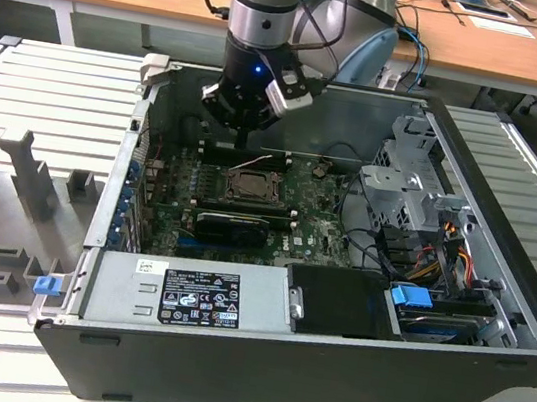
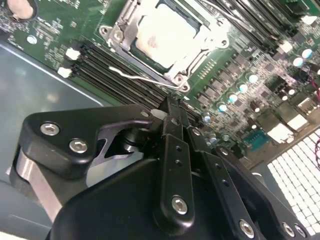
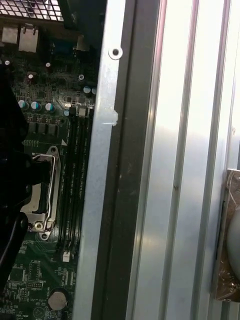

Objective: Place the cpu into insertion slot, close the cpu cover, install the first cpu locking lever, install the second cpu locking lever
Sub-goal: 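Install the first cpu locking lever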

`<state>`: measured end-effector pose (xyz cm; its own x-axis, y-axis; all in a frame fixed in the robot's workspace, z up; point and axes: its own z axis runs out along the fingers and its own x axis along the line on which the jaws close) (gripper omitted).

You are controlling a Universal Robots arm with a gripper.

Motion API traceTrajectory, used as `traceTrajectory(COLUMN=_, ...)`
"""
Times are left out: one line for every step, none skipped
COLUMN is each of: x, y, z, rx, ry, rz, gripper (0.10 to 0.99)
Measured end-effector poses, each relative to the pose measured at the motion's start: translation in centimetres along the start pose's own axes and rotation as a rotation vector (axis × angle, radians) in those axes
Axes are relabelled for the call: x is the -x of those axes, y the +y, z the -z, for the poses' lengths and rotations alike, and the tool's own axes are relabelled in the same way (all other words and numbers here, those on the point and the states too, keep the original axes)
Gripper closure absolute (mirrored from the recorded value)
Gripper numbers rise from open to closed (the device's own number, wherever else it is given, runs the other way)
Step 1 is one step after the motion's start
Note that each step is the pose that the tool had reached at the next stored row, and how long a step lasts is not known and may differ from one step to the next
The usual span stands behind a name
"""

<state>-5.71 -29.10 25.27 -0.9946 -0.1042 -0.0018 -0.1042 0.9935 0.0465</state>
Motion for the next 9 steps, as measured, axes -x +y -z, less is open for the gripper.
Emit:
traceTrajectory(x=0.18, y=-0.02, z=-0.02, rx=0.000, ry=0.0000, rz=0.000, gripper=0.980)
traceTrajectory(x=0.42, y=-0.05, z=-0.05, rx=0.000, ry=0.0001, rz=-0.001, gripper=0.980)
traceTrajectory(x=0.92, y=-0.10, z=-0.09, rx=0.000, ry=0.0005, rz=-0.002, gripper=0.980)
traceTrajectory(x=1.42, y=-0.16, z=-0.12, rx=0.000, ry=0.0010, rz=-0.002, gripper=0.980)
traceTrajectory(x=1.67, y=-0.18, z=-0.14, rx=0.000, ry=0.0011, rz=-0.002, gripper=0.980)
traceTrajectory(x=1.87, y=-0.21, z=-0.13, rx=0.000, ry=0.0013, rz=-0.003, gripper=0.980)
traceTrajectory(x=2.27, y=-0.25, z=-0.14, rx=0.000, ry=0.0012, rz=-0.007, gripper=0.980)
traceTrajectory(x=2.61, y=-0.28, z=-0.14, rx=0.000, ry=0.0013, rz=-0.009, gripper=0.980)
traceTrajectory(x=2.85, y=-0.31, z=-0.14, rx=0.000, ry=0.0012, rz=-0.010, gripper=0.980)
